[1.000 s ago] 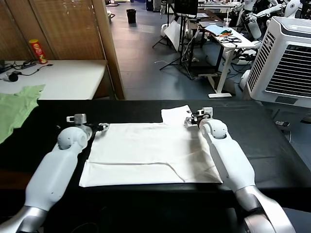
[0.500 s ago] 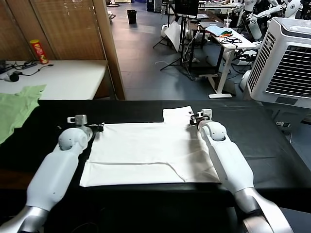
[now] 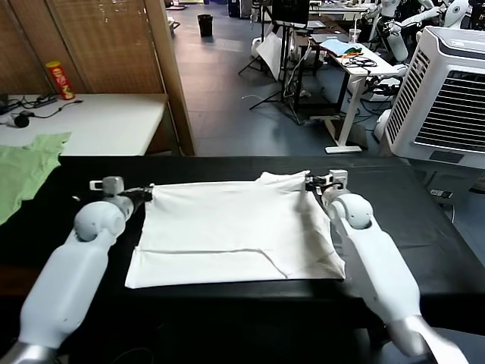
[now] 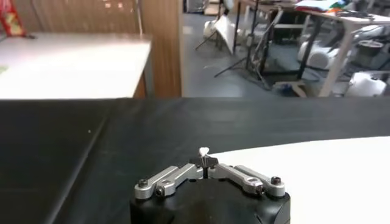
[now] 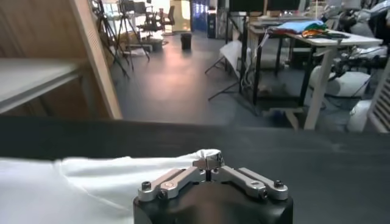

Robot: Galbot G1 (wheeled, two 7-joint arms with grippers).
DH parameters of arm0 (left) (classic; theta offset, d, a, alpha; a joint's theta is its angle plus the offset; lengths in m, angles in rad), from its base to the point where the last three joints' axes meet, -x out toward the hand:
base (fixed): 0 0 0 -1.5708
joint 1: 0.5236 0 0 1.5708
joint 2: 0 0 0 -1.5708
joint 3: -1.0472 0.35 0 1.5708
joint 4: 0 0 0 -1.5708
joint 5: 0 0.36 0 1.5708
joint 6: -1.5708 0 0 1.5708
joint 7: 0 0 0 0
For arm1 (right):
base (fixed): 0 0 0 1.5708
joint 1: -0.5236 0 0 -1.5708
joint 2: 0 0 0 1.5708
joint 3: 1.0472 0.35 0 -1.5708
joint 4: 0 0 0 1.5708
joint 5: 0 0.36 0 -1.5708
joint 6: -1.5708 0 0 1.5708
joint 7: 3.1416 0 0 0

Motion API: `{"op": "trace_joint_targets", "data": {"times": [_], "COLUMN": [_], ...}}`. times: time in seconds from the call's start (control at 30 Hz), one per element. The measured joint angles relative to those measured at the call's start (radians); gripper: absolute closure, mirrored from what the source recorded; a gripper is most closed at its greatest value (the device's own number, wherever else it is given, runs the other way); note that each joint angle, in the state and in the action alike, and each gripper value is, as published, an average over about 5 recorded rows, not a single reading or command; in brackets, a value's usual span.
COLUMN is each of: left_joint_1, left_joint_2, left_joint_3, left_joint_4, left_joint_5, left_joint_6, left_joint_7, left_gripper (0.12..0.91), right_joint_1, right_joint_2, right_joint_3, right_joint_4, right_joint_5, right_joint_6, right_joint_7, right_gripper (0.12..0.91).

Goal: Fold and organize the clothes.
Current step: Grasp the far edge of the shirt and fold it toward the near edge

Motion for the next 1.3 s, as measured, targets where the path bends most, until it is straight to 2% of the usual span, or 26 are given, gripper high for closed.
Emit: {"op": "trace_joint_targets", "data": {"times": [0.23, 0.43, 0.67, 0.83, 1.0, 1.03, 1.13, 1.3], "left_joint_1": [0.213, 0.379, 0.524, 0.584, 0.615, 0.62, 0.632, 0.64], "left_joint_2": [0.048, 0.07, 0.065, 0.05, 0.039, 0.038, 0.037, 0.035], "left_joint_3": [-0.111, -0.21, -0.275, -0.28, -0.276, -0.276, -0.28, -0.298], "left_joint_4": [-0.197, -0.313, -0.36, -0.368, -0.376, -0.381, -0.398, -0.445], "left_joint_5": [-0.052, -0.059, -0.054, -0.027, 0.0, 0.004, 0.01, 0.002], "left_joint_6": [0.009, 0.009, 0.011, 0.013, 0.04, 0.045, 0.054, 0.058], "left_joint_7": [-0.038, -0.042, -0.039, -0.037, -0.037, -0.037, -0.039, -0.046], "left_gripper": [0.904, 0.904, 0.904, 0.904, 0.89, 0.88, 0.785, 0.518], "right_joint_1": [-0.147, -0.263, -0.365, -0.407, -0.435, -0.44, -0.453, -0.449], "right_joint_2": [-0.069, -0.109, -0.119, -0.111, -0.103, -0.103, -0.104, -0.095], "right_joint_3": [0.028, 0.048, 0.063, 0.065, 0.078, 0.082, 0.099, 0.146], "right_joint_4": [0.184, 0.306, 0.367, 0.379, 0.398, 0.404, 0.423, 0.439], "right_joint_5": [0.025, 0.031, 0.019, 0.008, 0.015, 0.017, 0.029, 0.048], "right_joint_6": [-0.061, -0.108, -0.12, -0.12, -0.12, -0.12, -0.121, -0.114], "right_joint_7": [0.041, 0.067, 0.069, 0.069, 0.069, 0.07, 0.074, 0.081], "right_gripper": [0.903, 0.903, 0.903, 0.903, 0.89, 0.867, 0.737, 0.453]}}
